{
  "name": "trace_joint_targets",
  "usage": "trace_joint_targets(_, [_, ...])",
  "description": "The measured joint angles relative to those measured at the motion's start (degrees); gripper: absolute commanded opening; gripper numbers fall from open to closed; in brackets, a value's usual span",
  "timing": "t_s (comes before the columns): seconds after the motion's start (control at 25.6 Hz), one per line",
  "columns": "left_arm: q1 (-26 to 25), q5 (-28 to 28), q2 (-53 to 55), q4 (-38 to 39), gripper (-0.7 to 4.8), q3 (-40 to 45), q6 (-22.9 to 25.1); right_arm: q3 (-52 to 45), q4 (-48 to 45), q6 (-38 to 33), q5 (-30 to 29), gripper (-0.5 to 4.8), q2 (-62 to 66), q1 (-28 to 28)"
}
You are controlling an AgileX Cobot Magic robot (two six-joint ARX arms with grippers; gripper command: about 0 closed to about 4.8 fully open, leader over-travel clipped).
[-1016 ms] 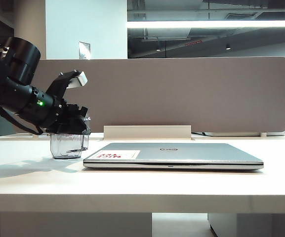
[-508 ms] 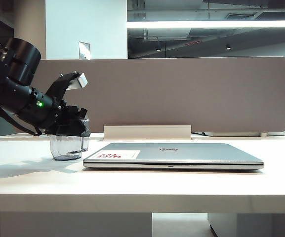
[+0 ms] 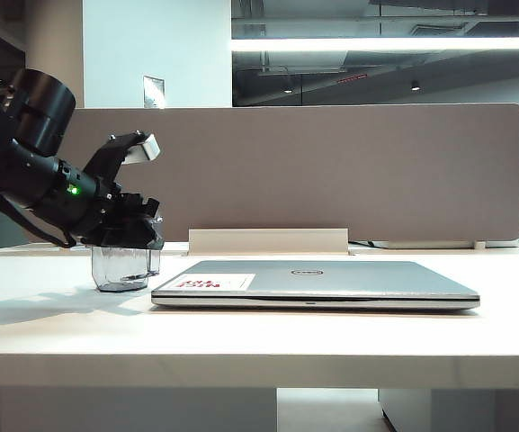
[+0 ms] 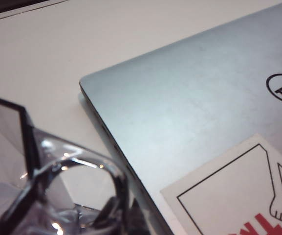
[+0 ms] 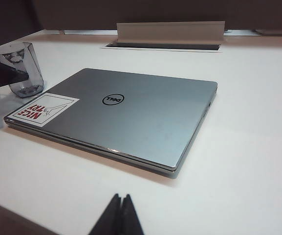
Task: Pick up the water cup and place it on the left side of the laptop.
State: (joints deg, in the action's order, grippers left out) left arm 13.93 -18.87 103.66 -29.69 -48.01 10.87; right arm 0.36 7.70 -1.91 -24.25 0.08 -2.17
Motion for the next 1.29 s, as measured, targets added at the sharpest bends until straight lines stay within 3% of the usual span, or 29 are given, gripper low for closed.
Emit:
trace_joint_targets(0.66, [-0.1,-1.2,-0.6,3.1,-0.05,-0.1,0.2,0.0,0.0,0.0,0.0,-0.06,0.0,0.0])
trace_joint_targets(1.29, [-0.1,1.7,-5.4,12.9,-0.05,-0.1,1.3,0.0,0.0,0.0,0.0,-0.06,0.0,0.0])
